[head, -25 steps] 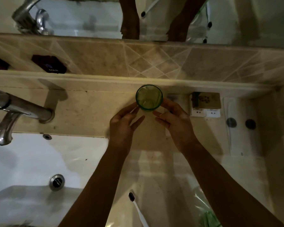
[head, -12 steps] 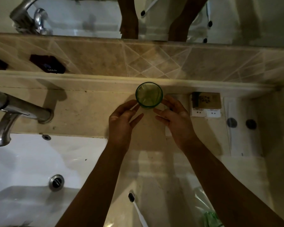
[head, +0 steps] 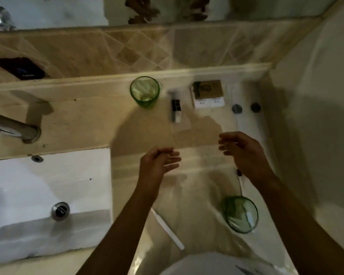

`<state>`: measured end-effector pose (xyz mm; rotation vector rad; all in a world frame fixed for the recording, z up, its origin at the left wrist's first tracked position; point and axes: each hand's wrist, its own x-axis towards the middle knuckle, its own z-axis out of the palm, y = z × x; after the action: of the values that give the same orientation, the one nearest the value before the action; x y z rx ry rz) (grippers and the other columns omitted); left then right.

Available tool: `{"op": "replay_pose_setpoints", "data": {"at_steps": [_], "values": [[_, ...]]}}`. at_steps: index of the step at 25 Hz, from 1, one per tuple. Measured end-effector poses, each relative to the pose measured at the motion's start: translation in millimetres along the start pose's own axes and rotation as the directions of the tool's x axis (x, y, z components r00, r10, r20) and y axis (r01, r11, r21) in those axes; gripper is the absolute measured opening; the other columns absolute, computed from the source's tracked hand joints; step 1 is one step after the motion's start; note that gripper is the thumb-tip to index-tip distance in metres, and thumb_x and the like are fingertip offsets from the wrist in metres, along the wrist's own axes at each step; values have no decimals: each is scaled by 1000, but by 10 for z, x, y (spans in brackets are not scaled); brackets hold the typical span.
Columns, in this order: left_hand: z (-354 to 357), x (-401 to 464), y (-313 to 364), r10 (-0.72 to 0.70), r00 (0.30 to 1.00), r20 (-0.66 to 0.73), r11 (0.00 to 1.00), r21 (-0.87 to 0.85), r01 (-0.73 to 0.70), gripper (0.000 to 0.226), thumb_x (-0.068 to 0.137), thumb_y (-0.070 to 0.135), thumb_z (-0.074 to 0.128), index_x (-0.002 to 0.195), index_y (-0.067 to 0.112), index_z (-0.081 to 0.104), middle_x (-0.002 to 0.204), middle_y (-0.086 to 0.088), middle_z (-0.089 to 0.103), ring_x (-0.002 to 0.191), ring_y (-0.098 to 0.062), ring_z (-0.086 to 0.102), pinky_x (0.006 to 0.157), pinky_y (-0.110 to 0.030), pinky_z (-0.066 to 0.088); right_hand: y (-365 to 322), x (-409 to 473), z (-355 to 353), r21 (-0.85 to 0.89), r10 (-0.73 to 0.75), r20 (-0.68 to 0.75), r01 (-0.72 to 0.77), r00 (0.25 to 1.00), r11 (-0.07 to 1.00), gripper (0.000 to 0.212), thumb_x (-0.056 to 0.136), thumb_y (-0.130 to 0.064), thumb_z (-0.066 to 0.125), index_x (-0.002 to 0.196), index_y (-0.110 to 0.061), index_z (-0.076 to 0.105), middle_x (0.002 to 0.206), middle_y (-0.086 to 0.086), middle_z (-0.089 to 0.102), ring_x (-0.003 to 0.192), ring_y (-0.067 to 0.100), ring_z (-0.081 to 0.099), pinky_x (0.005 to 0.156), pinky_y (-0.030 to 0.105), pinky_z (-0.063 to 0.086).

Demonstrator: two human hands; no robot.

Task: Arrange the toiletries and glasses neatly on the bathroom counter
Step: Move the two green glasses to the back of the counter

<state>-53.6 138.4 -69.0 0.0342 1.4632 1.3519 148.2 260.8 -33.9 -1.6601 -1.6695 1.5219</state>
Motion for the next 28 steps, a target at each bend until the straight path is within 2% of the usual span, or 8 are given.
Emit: {"op": "replay_pose_setpoints", "data": {"at_steps": [4,9,13,15,18,20,23,28], "values": [[177,-373,-596,-125,990,65,972,210,108,21,93,-8,49,96,-3,69,84,-20,73,74,-37,70,72,-45,59,638,-554,-470,-20,100,-132,-103,986,994,44,93,4,51,84,-32,73,86,-2,73,81,22,68,73,35,54],[341,-713,-1066,-239,961,140,932,312,186,19,87,-13,57,88,0,70,88,-19,69,72,-28,66,61,-34,59,1212,-1218,-501,56,263,-121,-258,957,965,39,85,15,51,95,-17,71,94,8,72,77,22,69,64,28,53],[379,-836,-1136,-166,959,228,921,385,67,31,81,-16,64,105,3,70,107,-13,72,98,-23,71,70,-29,60,1332,-1397,-317,8,240,-75,-240,968,971,35,75,4,68,103,-18,70,98,-4,71,91,17,68,82,35,55],[400,-872,-1124,-118,959,256,910,416,1,37,78,-17,66,103,9,71,105,-6,74,98,-17,72,77,-33,61,1317,-1416,-257,5,217,-99,-217,971,976,36,74,-2,72,103,-23,69,99,-10,70,95,15,68,85,36,54],[369,-899,-1056,-56,964,259,911,407,-57,39,75,-17,70,101,13,71,101,-1,75,93,-9,73,72,-27,60,1224,-1388,-154,45,213,-95,-210,972,977,32,79,-6,73,105,-24,68,99,-9,69,84,15,71,75,32,59],[279,-871,-1008,-27,971,237,916,394,-71,40,74,-16,72,104,10,71,103,-2,75,95,-12,73,71,-26,59,1125,-1348,-56,59,187,-67,-184,980,981,30,81,-5,73,105,-22,67,99,-6,68,75,13,70,67,27,58],[51,-787,-893,3,982,187,934,351,-70,43,74,-17,71,109,8,70,109,-7,74,102,-19,72,76,-31,61,990,-1217,165,16,156,-14,-156,988,988,31,80,-10,76,106,-23,67,100,-7,68,72,12,71,68,29,59],[-340,-705,-598,42,991,130,957,279,-77,51,77,-17,68,119,11,69,115,-4,74,110,-18,69,87,-39,60,700,-937,621,8,93,61,-93,994,996,24,85,-5,70,104,-19,67,95,-3,69,60,3,67,56,20,54]]}}
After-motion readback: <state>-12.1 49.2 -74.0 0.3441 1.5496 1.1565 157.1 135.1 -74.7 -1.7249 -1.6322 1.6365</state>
